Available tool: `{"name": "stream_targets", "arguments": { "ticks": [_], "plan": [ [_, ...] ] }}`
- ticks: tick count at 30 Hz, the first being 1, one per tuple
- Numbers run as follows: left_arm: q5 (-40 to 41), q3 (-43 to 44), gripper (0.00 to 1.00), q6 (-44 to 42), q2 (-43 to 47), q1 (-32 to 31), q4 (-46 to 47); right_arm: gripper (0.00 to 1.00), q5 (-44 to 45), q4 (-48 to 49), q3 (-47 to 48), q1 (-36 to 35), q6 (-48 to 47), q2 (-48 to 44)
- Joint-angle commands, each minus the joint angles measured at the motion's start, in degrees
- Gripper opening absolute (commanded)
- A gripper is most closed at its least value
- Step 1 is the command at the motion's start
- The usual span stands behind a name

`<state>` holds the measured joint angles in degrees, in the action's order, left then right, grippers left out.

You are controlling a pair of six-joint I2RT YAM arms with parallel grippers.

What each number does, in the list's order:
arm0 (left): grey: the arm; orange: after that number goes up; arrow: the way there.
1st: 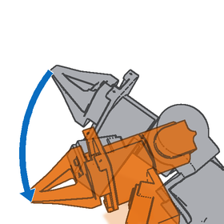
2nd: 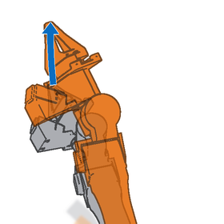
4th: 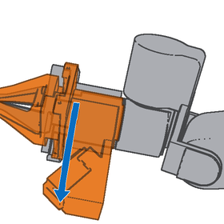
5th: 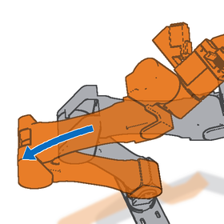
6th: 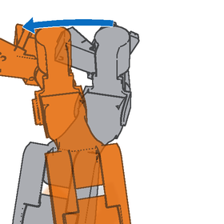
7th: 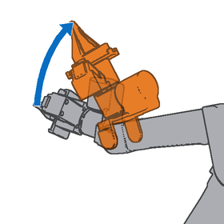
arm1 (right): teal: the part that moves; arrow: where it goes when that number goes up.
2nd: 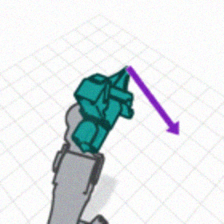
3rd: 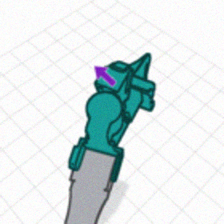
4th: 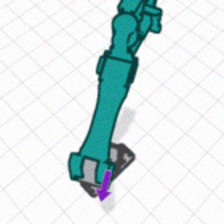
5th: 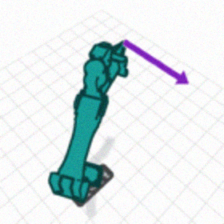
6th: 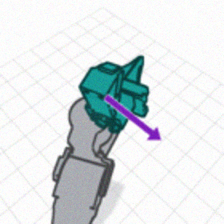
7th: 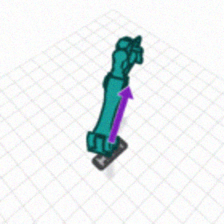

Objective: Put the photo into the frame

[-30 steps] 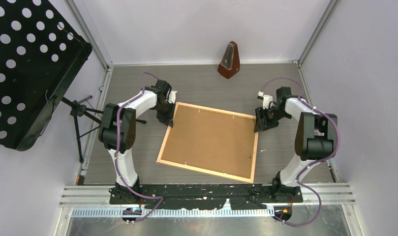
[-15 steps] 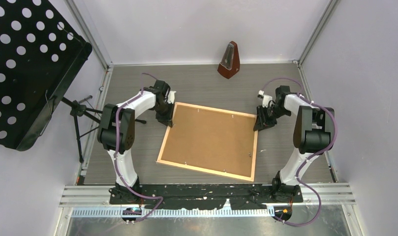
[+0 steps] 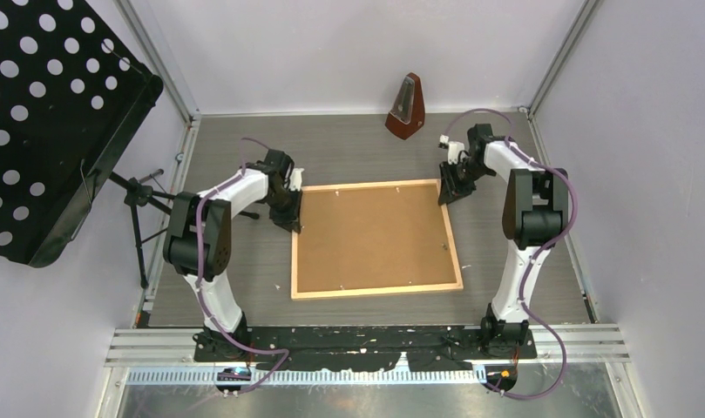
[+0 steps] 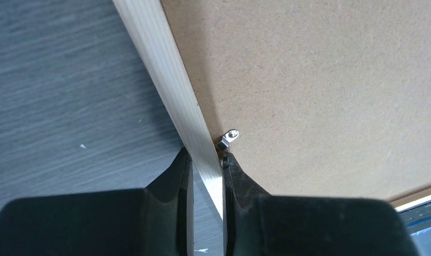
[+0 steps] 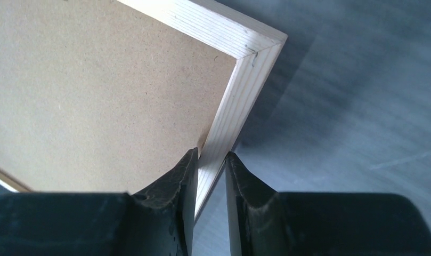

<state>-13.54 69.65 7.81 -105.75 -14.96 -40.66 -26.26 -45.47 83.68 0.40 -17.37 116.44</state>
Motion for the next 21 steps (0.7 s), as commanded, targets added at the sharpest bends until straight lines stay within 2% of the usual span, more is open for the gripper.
{"name": "stream_targets", "arguments": {
  "ticks": [1,4,8,10,14,16,21],
  "plan": [
    [-6.41,-2.4,0.0,-2.58,3.38,-1.12,-1.38,0.08,-0.49,4.84,8.21,-3.76,-0.56,3.56],
    [-6.5,-3.68,0.0,-2.72,4.67,-1.12,-1.29,0.09,-1.26,4.57,10.31,-5.39,-0.84,4.88],
    [-6.66,-4.68,0.01,-2.65,6.24,-1.12,-0.91,0.17,-1.43,5.29,9.92,-6.18,-1.08,4.66],
    [-6.67,-4.9,0.05,-2.42,6.77,-1.12,-0.83,0.26,-0.81,5.74,8.67,-6.21,-1.34,3.59],
    [-6.75,-5.08,0.17,-2.06,7.57,-1.12,-0.65,0.5,0.92,6.65,4.71,-6.07,-2.35,-1.23],
    [-6.58,-5.13,0.22,-1.87,7.8,-1.12,-0.43,0.56,1.65,7.03,2.26,-5.92,-2.96,-4.02],
    [-5.86,-5.31,0.35,-1.41,8.37,-1.06,0.13,0.65,2.81,7.52,-4.63,-5.28,-4.73,-10.34]
  ]
}}
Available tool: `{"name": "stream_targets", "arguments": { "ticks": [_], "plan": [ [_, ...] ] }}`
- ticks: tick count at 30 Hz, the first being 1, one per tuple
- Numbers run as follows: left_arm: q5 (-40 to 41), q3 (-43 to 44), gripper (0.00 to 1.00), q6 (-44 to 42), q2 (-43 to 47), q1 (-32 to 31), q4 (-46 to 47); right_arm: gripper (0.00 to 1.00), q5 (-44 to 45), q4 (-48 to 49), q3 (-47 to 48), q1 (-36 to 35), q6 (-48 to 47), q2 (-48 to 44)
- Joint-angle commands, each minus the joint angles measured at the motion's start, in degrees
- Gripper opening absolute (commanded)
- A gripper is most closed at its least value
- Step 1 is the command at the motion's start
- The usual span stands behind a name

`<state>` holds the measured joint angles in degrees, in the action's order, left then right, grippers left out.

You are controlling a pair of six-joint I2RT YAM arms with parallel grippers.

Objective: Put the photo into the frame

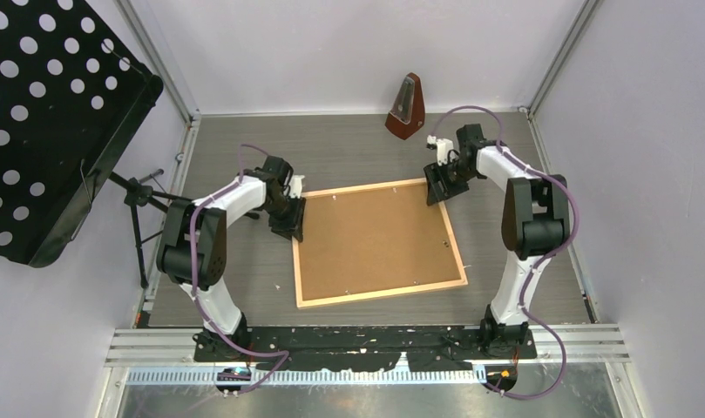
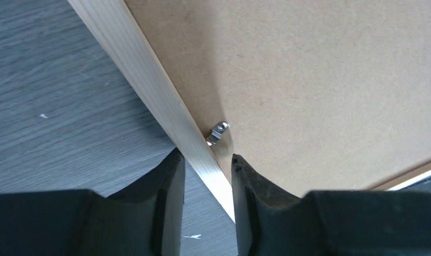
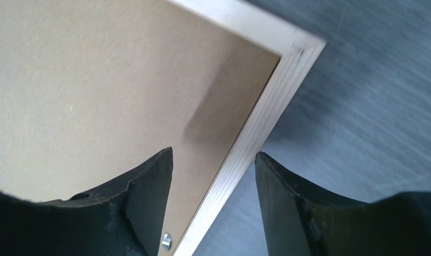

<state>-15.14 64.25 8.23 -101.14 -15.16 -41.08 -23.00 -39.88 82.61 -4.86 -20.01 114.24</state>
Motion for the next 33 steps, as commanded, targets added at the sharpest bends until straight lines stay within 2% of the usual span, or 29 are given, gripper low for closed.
{"name": "stream_targets", "arguments": {
  "ticks": [1,7,18,33],
  "plan": [
    [-4.14,0.09,0.37,-1.75,3.84,-0.84,0.57,0.67,-0.24,2.26,-4.63,0.1,-2.38,-9.9],
    [-2.99,-0.09,0.49,-1.33,4.44,-0.84,1.16,0.72,1.1,2.61,-13.67,1.75,-4.78,-17.24],
    [-1.58,0.02,0.53,-1.3,4.78,-0.45,1.79,0.74,1.85,1.37,-27.94,2.23,-12.07,-28.29],
    [-0.18,0.02,0.53,-2.08,5.97,0.13,2.24,0.68,-0.01,3.29,-29.77,2.15,-13.04,-25.42]
  ]
}}
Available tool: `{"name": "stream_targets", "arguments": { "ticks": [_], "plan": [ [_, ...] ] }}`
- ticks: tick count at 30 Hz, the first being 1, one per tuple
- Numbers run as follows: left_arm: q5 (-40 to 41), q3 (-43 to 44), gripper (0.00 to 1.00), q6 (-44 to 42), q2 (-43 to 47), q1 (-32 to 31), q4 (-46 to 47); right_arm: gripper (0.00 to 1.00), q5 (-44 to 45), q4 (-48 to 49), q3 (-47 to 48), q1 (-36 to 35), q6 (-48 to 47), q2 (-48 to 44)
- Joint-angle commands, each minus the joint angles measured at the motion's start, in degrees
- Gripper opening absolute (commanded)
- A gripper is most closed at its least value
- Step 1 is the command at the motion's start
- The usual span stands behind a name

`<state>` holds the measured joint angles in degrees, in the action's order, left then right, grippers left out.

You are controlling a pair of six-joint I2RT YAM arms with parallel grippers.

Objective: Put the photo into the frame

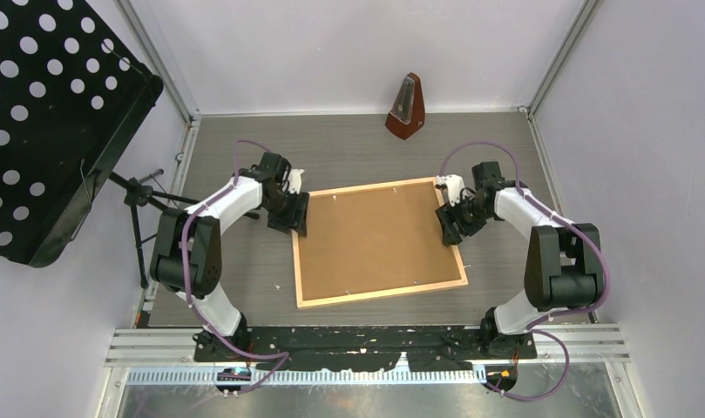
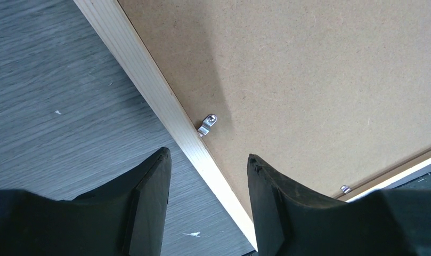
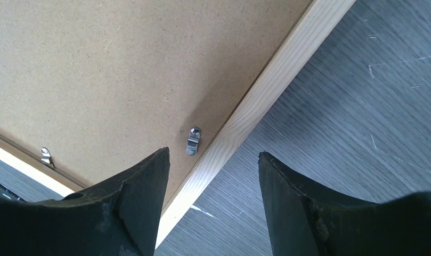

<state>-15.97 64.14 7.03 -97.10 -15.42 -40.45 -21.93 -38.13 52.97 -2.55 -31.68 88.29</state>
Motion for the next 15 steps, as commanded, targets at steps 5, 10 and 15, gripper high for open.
{"name": "stream_targets", "arguments": {
  "ticks": [5,10,15],
  "plan": [
    [0.49,0.31,0.53,-0.87,1.35,0.56,1.51,0.66,-0.85,1.8,-1.1,-0.67,-2.04,0.6],
    [0.39,0.38,0.53,-0.96,1.2,0.65,1.42,0.63,-0.51,1.92,-0.82,-1.08,-2.07,1.34],
    [0.39,0.37,0.53,-0.96,1.21,0.87,1.46,0.59,-0.56,2.35,-0.38,-1.35,-2.04,2.56]
  ]
}}
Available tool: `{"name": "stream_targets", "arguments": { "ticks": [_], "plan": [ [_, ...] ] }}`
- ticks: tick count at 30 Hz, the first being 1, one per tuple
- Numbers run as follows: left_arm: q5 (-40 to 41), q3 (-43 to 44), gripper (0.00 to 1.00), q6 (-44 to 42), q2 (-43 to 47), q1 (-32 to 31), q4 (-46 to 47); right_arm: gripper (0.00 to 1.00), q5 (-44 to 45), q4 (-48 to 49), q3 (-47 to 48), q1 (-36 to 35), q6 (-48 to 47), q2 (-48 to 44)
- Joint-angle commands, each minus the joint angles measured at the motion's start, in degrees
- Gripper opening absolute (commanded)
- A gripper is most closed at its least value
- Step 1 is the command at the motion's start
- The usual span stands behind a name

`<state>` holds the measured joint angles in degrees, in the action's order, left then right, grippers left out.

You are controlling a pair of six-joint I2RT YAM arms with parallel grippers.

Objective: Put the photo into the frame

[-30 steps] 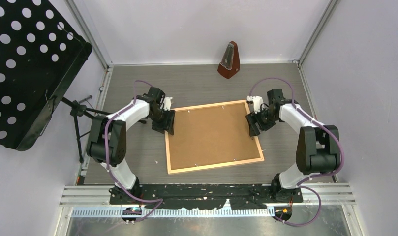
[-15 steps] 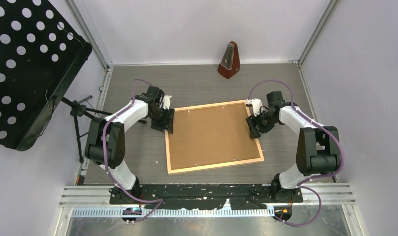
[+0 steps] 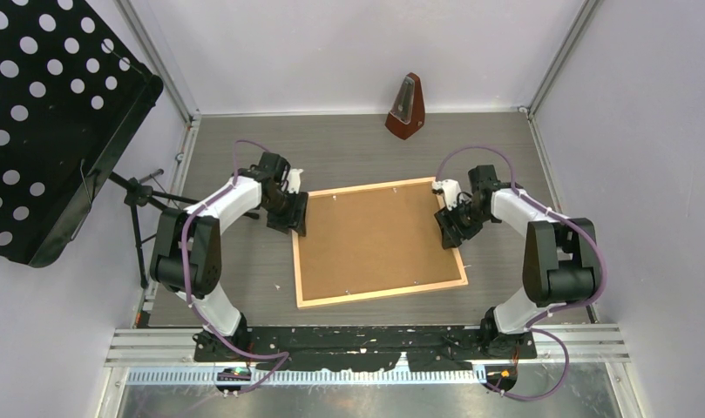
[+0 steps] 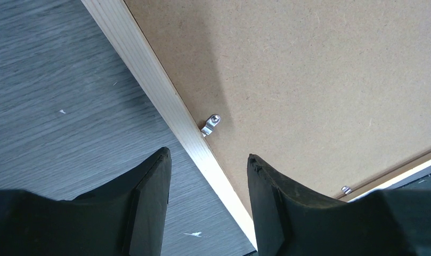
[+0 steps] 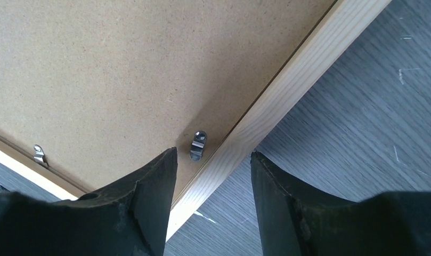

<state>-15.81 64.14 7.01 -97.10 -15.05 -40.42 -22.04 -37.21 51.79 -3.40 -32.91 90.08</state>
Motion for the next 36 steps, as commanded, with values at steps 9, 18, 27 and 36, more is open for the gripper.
{"name": "stream_targets", "arguments": {
  "ticks": [9,18,27,36],
  "plan": [
    [0.07,0.48,0.53,-0.94,0.62,0.89,1.34,0.51,-0.15,2.05,1.57,-1.14,-0.76,2.1],
    [-0.18,0.52,0.52,-0.94,0.4,1.23,1.29,0.4,1.08,2.41,2.52,-1.26,-1.25,2.39],
    [-0.5,0.47,0.52,-1.01,0.13,1.43,1.31,0.33,0.02,2.9,3.49,-1.26,-0.41,2.67],
    [-0.77,0.42,0.52,-1.11,0.1,1.51,1.32,0.26,-0.73,6.72,2.27,-1.1,2.5,1.21]
  ]
}}
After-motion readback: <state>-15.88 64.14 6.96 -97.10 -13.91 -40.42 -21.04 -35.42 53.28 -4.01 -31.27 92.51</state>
